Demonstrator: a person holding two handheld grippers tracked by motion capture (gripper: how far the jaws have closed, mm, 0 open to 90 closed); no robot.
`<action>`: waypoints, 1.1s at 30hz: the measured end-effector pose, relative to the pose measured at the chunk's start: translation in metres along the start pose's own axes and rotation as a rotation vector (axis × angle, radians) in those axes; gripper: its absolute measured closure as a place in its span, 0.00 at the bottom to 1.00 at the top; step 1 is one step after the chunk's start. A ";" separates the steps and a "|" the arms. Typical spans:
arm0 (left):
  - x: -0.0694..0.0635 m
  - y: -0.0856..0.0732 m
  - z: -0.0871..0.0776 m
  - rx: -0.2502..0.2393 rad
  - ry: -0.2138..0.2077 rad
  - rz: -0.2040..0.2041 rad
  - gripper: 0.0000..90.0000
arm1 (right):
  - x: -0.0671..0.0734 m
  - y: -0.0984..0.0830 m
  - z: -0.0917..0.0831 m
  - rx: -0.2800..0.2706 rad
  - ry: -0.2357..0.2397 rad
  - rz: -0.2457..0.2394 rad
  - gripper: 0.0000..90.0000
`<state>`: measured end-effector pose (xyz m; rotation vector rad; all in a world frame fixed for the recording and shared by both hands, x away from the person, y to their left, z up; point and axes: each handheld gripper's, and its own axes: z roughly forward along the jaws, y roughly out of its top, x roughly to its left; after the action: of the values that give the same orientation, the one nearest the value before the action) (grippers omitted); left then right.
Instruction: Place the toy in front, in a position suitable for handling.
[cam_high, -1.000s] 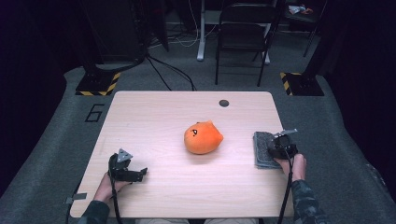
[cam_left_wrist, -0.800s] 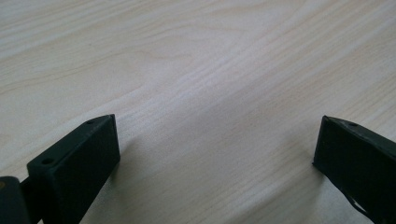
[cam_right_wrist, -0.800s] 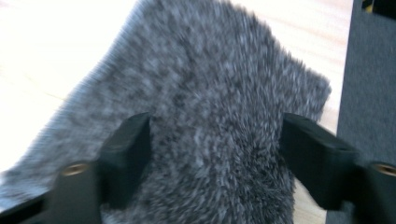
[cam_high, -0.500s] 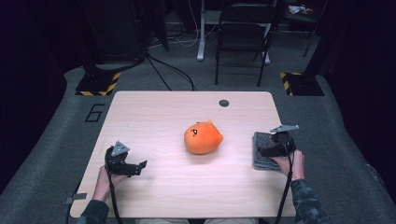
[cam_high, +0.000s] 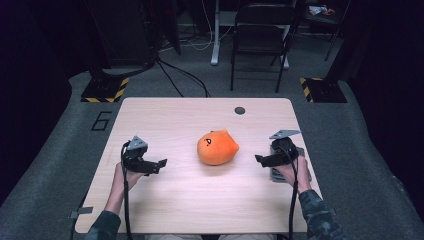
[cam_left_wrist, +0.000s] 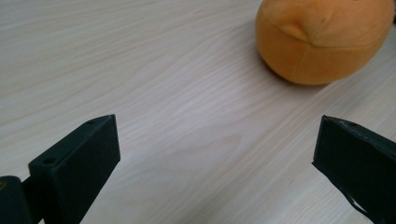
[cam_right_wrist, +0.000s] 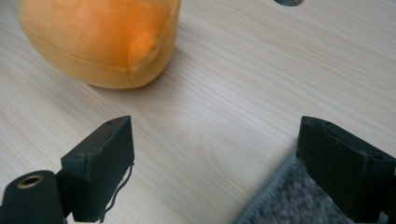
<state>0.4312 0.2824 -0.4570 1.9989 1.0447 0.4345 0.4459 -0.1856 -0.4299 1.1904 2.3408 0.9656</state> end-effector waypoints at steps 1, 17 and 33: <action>-0.001 0.003 0.002 0.005 -0.007 0.011 0.01 | 0.002 0.002 0.002 -0.003 0.005 -0.010 0.12; -0.028 0.043 0.064 0.039 -0.153 0.090 0.05 | 0.021 0.027 0.036 0.007 0.087 -0.046 0.12; -0.042 0.052 0.083 0.028 -0.201 0.118 0.17 | 0.024 0.038 0.061 0.025 0.140 -0.069 0.24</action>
<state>0.4839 0.1904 -0.4633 2.0879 0.8156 0.2757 0.4882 -0.1246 -0.4466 1.0752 2.4913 1.0291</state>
